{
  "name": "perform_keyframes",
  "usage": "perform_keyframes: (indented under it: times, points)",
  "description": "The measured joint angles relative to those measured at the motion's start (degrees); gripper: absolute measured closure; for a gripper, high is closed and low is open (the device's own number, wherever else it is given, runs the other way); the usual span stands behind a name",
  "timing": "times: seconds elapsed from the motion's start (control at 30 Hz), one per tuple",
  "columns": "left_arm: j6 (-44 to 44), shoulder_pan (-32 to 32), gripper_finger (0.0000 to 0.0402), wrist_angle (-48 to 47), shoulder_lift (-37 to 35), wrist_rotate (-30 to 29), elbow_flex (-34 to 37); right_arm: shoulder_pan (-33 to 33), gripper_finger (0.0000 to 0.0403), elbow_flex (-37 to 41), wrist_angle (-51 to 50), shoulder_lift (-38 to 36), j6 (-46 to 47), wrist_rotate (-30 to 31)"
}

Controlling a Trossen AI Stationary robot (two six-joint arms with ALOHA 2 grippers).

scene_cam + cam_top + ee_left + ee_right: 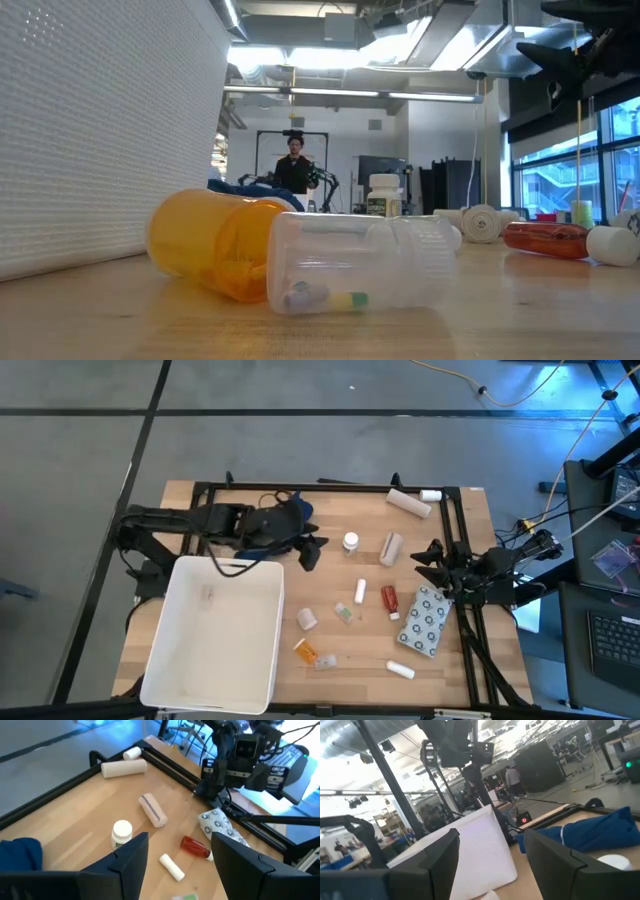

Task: Pick & place medical supplies in basket/bin
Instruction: Put the white and green medicine bottle into the white bin

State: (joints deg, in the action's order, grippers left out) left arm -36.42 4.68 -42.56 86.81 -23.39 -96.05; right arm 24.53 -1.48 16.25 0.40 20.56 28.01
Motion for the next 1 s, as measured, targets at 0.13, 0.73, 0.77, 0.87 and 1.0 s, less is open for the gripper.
perform_keyframes:
  times: [0.13, 0.73, 0.77, 0.87, 1.0]
  points:
    - [2.1, -1.4, 0.0192, 1.8, 1.8, 3.2, 0.0, 0.0, 0.0178, -0.9, -0.1, 1.2, 0.0, 0.9]
    - [3.8, -3.4, 0.0192, 2.2, 2.0, 6.7, 0.0, -13.8, 0.0178, -32.5, -27.8, 40.1, -9.4, 1.5]
    - [3.8, -3.4, 0.0192, 2.1, 2.0, 6.8, 0.0, -15.8, 0.0178, -33.4, -27.7, 42.1, -9.7, 0.3]
    - [3.8, -3.1, 0.0192, 2.2, 2.0, 6.9, 0.0, -20.5, 0.0178, -36.3, -27.2, 47.9, -10.4, -1.8]
    - [3.8, -2.4, 0.0192, 2.1, 2.0, 7.0, 0.0, -23.5, 0.0178, -40.4, -27.1, 54.1, -10.1, -2.0]
